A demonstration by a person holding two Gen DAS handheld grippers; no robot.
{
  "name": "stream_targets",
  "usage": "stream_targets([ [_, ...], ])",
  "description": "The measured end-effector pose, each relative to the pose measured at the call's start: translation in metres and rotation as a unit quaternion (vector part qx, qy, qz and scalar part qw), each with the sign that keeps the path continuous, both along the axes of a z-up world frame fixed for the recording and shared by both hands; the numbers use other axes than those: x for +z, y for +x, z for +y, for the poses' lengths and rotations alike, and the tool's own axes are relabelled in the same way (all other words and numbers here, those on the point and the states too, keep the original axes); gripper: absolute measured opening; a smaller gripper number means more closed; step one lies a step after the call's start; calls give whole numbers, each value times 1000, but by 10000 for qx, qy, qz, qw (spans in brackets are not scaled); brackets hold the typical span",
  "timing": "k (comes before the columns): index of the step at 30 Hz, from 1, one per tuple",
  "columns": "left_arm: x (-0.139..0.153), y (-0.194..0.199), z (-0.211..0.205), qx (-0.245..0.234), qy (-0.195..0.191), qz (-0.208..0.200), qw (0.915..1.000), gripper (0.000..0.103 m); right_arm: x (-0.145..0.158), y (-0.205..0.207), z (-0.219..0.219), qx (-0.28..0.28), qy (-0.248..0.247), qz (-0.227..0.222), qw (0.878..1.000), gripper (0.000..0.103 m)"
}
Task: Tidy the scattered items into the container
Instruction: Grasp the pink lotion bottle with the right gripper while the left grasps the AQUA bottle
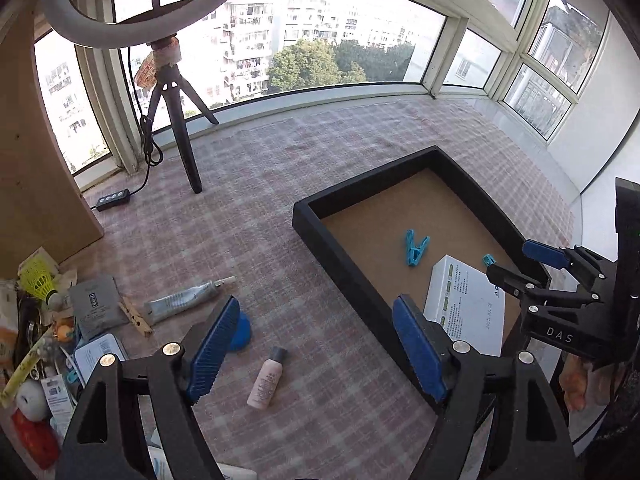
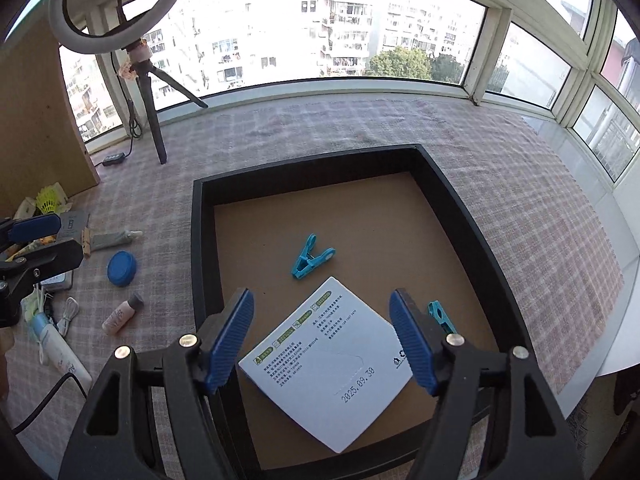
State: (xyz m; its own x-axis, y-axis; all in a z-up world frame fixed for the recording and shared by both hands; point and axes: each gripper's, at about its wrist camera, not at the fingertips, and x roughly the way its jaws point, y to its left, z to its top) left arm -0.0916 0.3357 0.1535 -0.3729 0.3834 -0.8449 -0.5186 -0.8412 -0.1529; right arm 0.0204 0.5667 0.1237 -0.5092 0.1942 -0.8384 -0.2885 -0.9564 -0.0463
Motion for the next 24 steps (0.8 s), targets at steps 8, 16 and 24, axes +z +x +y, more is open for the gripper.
stream_targets([
  [8, -20, 0, -98, 854, -176, -210, 9960, 76, -16, -29, -68, 614, -255, -158, 9977, 69],
  [16, -46, 28, -165, 1395, -143, -589, 9884, 75, -59, -46, -132, 1107, -807, -613, 9887, 56],
  [24, -99, 56, -194, 1824, 77, -1536, 9711, 74, -103, -57, -155, 906, -1299, -1139, 9808, 51],
])
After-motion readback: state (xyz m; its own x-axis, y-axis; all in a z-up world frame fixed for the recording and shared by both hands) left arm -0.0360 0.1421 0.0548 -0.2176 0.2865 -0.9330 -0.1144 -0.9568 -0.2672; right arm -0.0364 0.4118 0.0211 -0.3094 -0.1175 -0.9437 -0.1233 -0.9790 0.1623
